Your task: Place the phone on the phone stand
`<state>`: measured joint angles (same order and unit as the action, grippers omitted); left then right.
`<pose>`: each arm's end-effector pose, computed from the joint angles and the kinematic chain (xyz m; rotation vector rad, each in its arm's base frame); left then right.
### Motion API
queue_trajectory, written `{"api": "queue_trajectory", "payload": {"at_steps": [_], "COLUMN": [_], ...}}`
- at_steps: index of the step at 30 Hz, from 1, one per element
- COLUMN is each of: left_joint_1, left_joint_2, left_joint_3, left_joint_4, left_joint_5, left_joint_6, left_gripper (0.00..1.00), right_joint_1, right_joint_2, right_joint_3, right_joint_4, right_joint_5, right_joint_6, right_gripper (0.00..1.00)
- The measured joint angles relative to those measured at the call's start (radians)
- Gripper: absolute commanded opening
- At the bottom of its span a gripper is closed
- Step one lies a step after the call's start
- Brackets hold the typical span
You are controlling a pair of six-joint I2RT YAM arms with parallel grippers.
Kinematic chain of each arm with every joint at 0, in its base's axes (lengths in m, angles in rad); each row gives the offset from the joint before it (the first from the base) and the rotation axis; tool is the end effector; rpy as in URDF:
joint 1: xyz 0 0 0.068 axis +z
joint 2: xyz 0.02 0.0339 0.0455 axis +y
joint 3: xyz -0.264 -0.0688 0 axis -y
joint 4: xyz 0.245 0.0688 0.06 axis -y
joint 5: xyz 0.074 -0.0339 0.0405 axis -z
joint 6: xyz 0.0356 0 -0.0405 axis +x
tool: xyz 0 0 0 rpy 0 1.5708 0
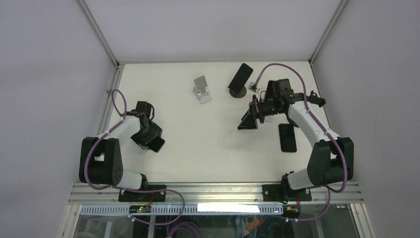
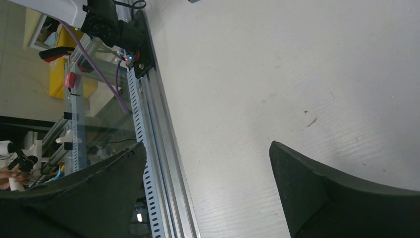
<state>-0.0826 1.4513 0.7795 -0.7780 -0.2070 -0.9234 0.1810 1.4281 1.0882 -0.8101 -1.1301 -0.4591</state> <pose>0.2306 -0.0117 0.1620 -1.2130 2.6681 0.1811 0.2597 0.0803 0.2683 -0.9979 2.0417 1.3473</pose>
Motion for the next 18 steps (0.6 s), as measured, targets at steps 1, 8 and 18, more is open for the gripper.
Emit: {"api": "queue_trajectory", "payload": {"at_steps": [1,8,18], "left_joint_1": [0.002,-0.024,-0.318], "left_joint_2": [-0.015,-0.138,-0.177], "left_joint_3": [-0.011,-0.084,-0.081], "left_joint_4": [0.011,0.1,0.243], "left_joint_5": [0.009,0.172,0.288], "left_joint_6": [0.01,0.02,-0.073], "left_gripper": [0.35,0.28,0.27], "right_joint_1": [0.008,0.053,0.142], "right_joint_2": [0.0,0.0,0.006], "right_joint_3": [-0.005,-0.121,-0.277], "right_joint_4": [0.024,0.279,0.696], "right_joint_5": [0.0,-0.003,0.047], "right_joint_6": [0.022,0.254,0.562], "right_gripper": [0.99,0.99,0.99]}}
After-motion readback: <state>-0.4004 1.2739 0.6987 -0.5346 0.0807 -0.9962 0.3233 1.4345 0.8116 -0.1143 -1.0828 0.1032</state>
